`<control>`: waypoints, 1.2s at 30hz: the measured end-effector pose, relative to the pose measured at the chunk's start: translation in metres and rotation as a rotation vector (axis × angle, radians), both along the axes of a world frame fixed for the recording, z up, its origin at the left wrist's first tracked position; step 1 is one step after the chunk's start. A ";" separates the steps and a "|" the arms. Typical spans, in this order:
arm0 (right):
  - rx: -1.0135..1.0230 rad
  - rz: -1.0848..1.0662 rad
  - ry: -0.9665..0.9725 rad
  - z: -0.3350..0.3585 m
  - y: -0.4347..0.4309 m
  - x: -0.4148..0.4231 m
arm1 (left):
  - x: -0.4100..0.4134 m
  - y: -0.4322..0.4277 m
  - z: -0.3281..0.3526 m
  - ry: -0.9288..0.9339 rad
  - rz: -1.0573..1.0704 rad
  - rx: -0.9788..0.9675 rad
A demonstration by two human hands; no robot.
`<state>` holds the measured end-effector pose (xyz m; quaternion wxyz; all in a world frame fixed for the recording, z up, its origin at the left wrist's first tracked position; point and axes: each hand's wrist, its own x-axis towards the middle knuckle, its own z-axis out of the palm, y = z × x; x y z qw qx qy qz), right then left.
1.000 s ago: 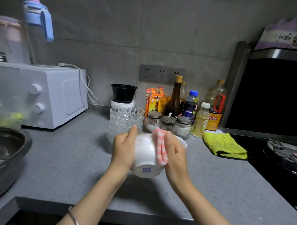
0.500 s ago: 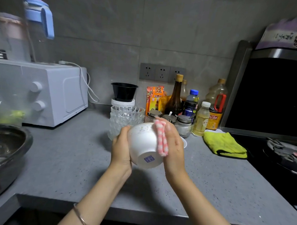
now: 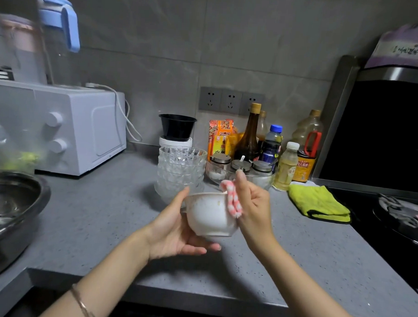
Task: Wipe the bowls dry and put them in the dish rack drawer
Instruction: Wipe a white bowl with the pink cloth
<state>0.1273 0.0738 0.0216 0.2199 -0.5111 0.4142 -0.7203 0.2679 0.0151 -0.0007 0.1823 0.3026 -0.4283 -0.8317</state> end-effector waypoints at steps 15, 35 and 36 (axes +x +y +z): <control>0.174 -0.003 1.476 0.023 0.019 -0.014 | 0.003 0.014 0.003 0.023 0.470 -0.387; -0.093 -0.224 1.958 -0.011 0.022 -0.024 | -0.005 0.015 0.000 0.040 0.508 -0.715; -0.145 -0.218 1.996 -0.009 0.020 -0.030 | -0.002 0.012 0.001 0.026 0.445 -0.704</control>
